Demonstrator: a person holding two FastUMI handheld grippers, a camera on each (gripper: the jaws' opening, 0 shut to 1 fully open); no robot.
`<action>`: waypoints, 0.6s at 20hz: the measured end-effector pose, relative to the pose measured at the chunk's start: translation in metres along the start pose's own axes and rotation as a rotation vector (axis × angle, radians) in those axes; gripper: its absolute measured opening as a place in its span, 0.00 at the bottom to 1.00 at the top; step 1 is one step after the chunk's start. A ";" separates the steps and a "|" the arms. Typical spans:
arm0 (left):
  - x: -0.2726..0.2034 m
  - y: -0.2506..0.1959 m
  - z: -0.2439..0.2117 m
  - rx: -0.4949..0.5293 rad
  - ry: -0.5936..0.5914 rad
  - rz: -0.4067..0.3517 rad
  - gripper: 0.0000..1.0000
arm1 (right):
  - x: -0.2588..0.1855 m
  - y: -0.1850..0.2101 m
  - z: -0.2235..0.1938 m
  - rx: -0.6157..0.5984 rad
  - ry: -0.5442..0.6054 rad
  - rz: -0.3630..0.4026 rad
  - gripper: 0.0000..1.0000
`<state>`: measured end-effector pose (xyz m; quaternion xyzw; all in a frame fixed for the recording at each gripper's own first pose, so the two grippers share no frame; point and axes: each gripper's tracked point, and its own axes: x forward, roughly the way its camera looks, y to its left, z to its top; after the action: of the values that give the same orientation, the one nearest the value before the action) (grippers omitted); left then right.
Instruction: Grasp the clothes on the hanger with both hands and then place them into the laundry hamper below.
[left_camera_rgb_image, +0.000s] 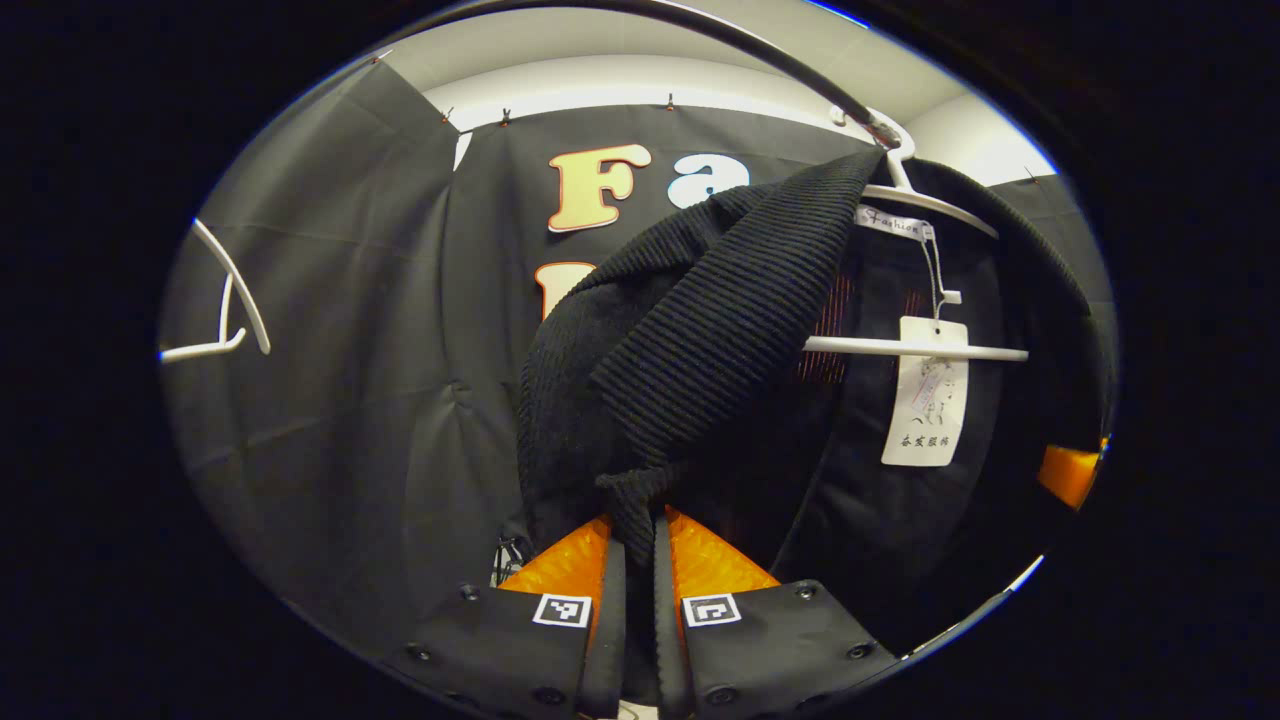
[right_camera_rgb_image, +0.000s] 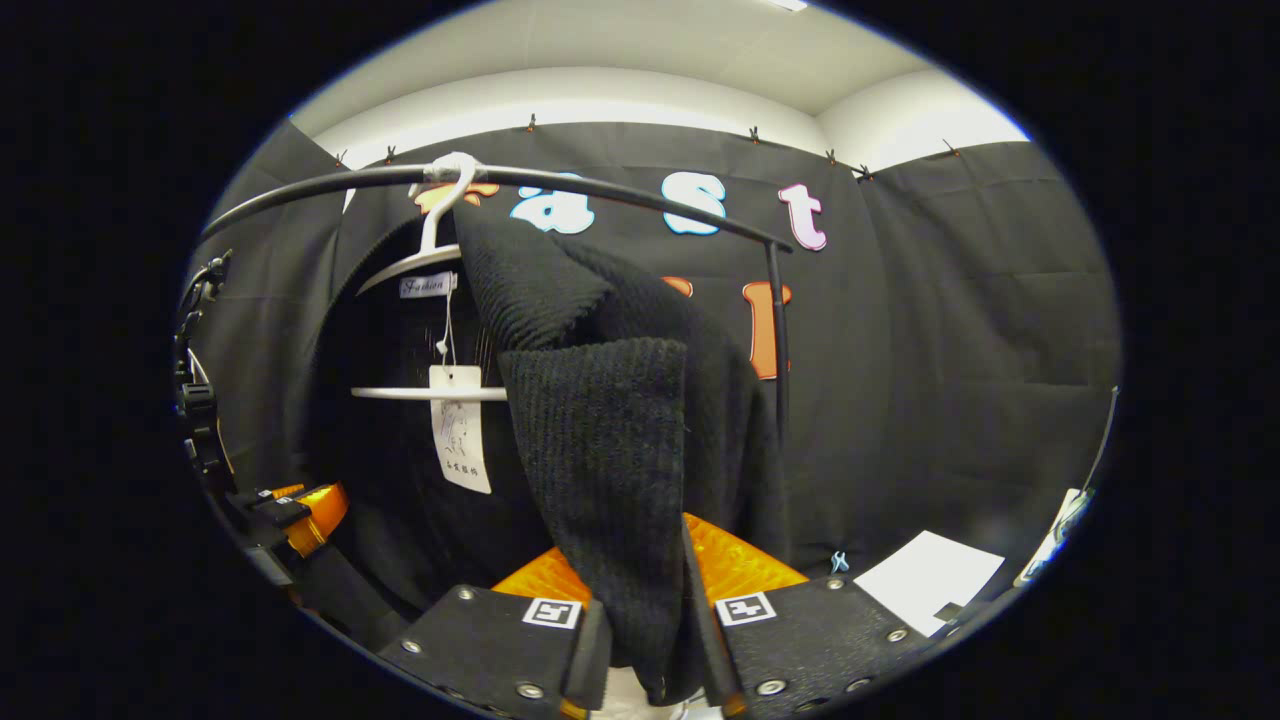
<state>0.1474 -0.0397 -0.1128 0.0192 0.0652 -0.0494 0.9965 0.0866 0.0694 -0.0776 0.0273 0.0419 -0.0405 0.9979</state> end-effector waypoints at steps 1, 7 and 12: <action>-0.002 0.006 0.005 0.017 -0.004 0.015 0.14 | -0.006 -0.007 0.009 -0.012 -0.018 -0.001 0.30; -0.027 0.034 0.041 0.040 -0.056 0.049 0.07 | -0.026 -0.030 0.067 -0.078 -0.096 0.033 0.06; -0.029 0.069 0.078 0.065 -0.114 0.119 0.09 | -0.022 -0.050 0.119 -0.133 -0.178 0.051 0.05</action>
<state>0.1360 0.0285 -0.0296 0.0523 0.0054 0.0066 0.9986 0.0698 0.0145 0.0401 -0.0418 -0.0452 -0.0144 0.9980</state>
